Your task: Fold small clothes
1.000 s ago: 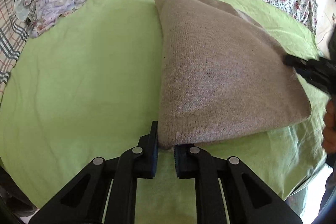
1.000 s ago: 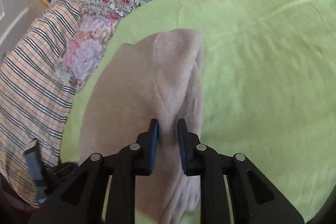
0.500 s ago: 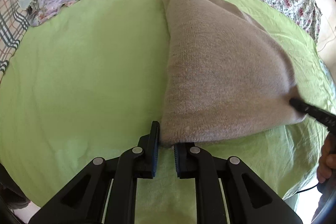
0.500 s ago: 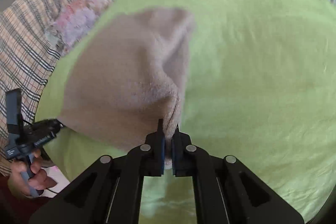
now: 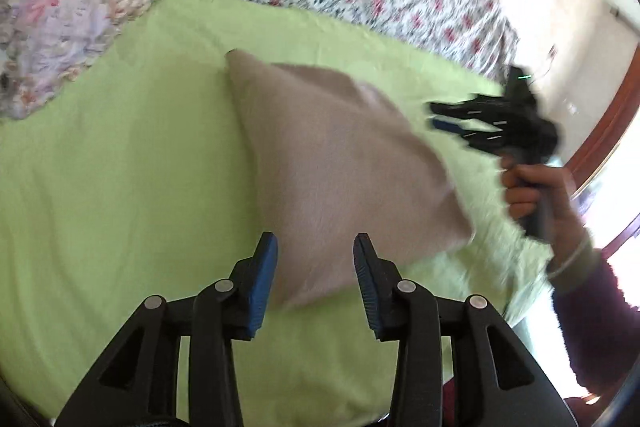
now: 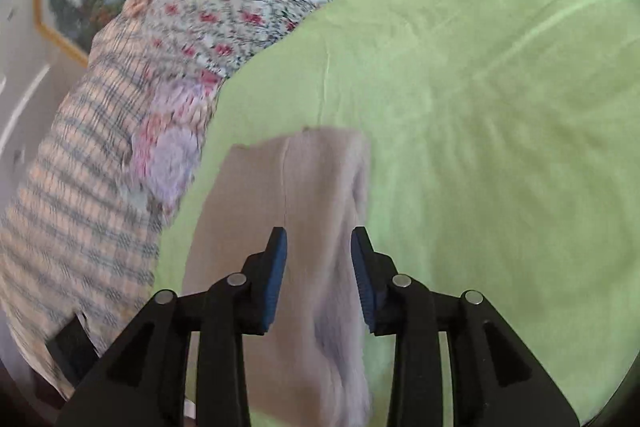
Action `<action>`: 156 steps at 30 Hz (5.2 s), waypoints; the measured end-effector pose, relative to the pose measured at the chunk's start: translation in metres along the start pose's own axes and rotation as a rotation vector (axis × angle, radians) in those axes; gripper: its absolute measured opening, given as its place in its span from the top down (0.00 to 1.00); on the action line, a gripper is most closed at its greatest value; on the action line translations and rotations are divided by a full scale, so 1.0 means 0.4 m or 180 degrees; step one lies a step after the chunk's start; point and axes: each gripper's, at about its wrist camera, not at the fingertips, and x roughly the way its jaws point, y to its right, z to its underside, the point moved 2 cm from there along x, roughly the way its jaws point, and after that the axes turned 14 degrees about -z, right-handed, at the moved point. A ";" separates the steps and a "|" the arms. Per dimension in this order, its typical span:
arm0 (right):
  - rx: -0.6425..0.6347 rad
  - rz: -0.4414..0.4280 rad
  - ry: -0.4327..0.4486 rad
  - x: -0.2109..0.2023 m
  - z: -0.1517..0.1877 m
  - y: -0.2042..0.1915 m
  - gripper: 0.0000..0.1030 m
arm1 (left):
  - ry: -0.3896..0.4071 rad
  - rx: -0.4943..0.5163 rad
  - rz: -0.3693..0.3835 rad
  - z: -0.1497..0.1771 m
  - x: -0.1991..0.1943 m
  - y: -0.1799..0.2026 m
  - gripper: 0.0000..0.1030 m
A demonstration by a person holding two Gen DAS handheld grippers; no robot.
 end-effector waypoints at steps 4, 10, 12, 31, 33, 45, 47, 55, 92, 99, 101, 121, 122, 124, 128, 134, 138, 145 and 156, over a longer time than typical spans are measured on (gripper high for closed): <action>0.0215 -0.0069 -0.0288 0.141 -0.059 0.047 0.62 | -0.0137 0.0038 0.0086 -0.010 0.084 0.026 0.62; -0.0723 -0.0057 -0.0158 0.172 -0.113 -0.120 0.90 | -0.0356 0.0290 -0.0171 0.047 0.169 0.060 0.62; -0.0822 0.0184 -0.0229 0.192 -0.113 -0.115 0.90 | -0.0383 0.0250 -0.0203 0.049 0.180 0.060 0.62; -0.1070 0.0172 -0.0289 0.092 0.117 -0.225 0.72 | 0.0020 0.0197 -0.0100 -0.037 0.092 0.065 0.56; -0.1013 0.0337 -0.0315 0.105 0.130 -0.201 0.72 | 0.0069 0.0133 -0.0126 -0.071 0.117 0.059 0.56; -0.0792 0.0459 -0.0187 0.082 0.188 -0.110 0.76 | -0.0147 0.0209 -0.0232 -0.046 0.190 0.056 0.57; -0.0894 0.0397 -0.0167 0.045 0.217 -0.145 0.76 | -0.0092 0.0190 -0.0139 -0.023 0.148 0.049 0.56; -0.1064 0.0762 -0.0494 0.035 0.348 -0.117 0.76 | -0.0312 0.0261 -0.0103 0.098 0.151 0.047 0.57; -0.1089 0.0822 -0.0252 -0.126 0.457 -0.202 0.47 | -0.0113 0.0286 -0.1362 0.084 -0.008 0.007 0.21; -0.1244 0.0868 -0.0408 -0.098 0.475 -0.217 0.38 | -0.0152 0.0363 -0.1526 0.108 -0.005 -0.006 0.20; -0.1267 0.0860 -0.0433 -0.091 0.475 -0.222 0.38 | -0.0175 0.0351 -0.1536 0.108 0.001 -0.014 0.20; -0.1538 0.0824 -0.0353 -0.043 0.350 -0.272 0.34 | 0.0047 0.0329 -0.1475 -0.002 0.014 -0.004 0.19; -0.1542 0.0815 -0.0347 -0.041 0.345 -0.274 0.34 | 0.0058 0.0333 -0.1471 -0.007 0.015 -0.002 0.19; -0.1544 0.0818 -0.0348 -0.036 0.337 -0.272 0.34 | 0.0069 0.0342 -0.1475 -0.015 0.017 0.000 0.19; -0.1473 0.0768 -0.0338 -0.028 0.312 -0.259 0.34 | 0.0082 0.0346 -0.1477 -0.034 0.030 0.001 0.19; -0.1249 0.0683 -0.0306 -0.021 0.275 -0.226 0.34 | 0.0005 0.0232 -0.1335 -0.060 0.057 -0.019 0.18; -0.1206 0.0675 -0.0305 -0.012 0.252 -0.216 0.33 | -0.0051 0.0182 -0.1317 -0.073 0.077 -0.024 0.18; -0.1122 0.0648 -0.0317 0.006 0.223 -0.196 0.33 | -0.0064 0.0180 -0.1285 -0.096 0.099 -0.016 0.18; -0.0924 0.0730 -0.0424 0.003 0.177 -0.143 0.33 | -0.0093 0.0221 -0.1174 -0.118 0.116 0.023 0.18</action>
